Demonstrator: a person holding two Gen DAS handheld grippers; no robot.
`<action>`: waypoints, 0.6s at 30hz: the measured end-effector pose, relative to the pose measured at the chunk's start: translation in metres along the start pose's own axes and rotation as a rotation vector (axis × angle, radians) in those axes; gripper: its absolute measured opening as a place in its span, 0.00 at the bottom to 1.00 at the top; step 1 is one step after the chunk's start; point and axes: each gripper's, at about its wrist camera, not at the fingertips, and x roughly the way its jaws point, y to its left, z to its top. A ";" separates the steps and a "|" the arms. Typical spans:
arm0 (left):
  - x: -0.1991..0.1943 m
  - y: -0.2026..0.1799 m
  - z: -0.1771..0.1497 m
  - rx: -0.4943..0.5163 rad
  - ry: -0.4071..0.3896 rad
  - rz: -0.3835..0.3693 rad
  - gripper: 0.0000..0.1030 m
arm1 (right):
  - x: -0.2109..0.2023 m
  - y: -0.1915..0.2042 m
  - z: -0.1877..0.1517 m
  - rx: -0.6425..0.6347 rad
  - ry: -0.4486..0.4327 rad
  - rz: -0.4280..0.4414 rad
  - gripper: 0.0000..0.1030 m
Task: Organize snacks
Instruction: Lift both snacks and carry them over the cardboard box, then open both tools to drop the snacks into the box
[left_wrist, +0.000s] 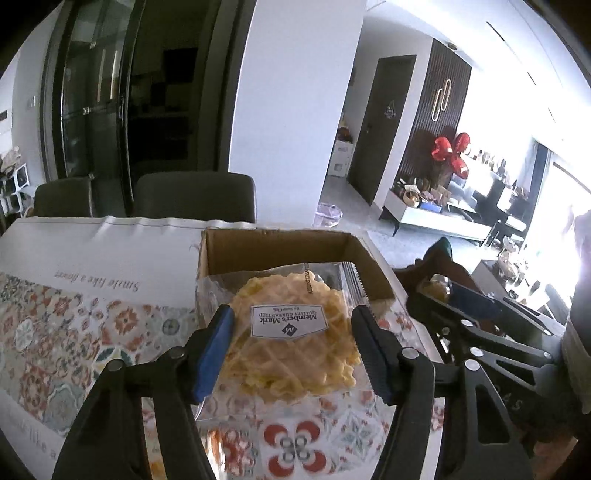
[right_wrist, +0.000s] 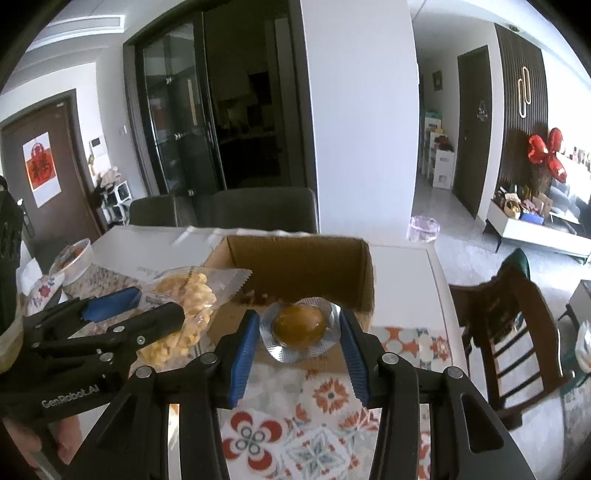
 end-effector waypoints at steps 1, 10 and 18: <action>0.008 0.004 0.006 -0.019 0.003 0.000 0.61 | 0.010 -0.001 0.008 0.005 0.009 0.007 0.44; 0.095 0.027 0.054 -0.047 0.093 0.060 0.06 | 0.088 -0.015 0.056 -0.006 0.083 -0.018 0.45; 0.106 0.039 0.045 -0.039 0.120 0.125 0.53 | 0.138 -0.031 0.056 0.017 0.199 -0.032 0.70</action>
